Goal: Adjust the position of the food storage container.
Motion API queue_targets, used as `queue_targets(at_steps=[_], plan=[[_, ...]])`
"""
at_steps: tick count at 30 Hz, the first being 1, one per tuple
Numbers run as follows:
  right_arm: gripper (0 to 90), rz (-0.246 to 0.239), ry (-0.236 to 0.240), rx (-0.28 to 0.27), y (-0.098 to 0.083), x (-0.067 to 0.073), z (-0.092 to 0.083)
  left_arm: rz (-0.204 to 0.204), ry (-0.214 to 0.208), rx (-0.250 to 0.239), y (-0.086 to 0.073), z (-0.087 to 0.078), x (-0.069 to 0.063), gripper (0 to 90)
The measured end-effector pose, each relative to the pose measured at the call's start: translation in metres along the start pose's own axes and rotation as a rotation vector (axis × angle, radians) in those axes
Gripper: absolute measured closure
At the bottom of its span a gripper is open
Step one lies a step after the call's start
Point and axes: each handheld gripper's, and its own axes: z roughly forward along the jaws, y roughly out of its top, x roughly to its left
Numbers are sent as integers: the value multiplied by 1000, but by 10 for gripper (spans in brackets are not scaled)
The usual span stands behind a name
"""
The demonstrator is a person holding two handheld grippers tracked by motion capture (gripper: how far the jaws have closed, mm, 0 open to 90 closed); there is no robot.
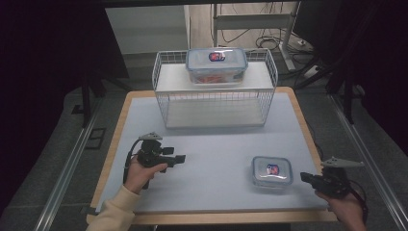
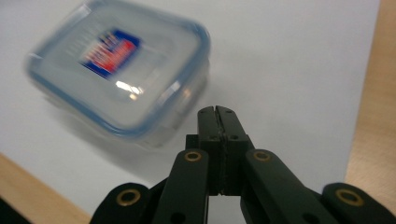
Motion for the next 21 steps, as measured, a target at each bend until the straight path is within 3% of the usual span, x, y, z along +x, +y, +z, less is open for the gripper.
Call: queue_targets(at_steps=[5, 7, 9, 21], plan=[[900, 4, 8, 49, -1, 0, 19, -5, 4, 3, -2, 0, 1, 289], [900, 11, 38, 49, 1, 3, 24, -4, 4, 2, -2, 0, 1, 289], [900, 1, 22, 63, 3, 6, 26, -4, 4, 1, -2, 0, 1, 290], [900, -8, 63, 65, 16, 26, 41, -8, 6, -6, -2, -2, 3, 291]])
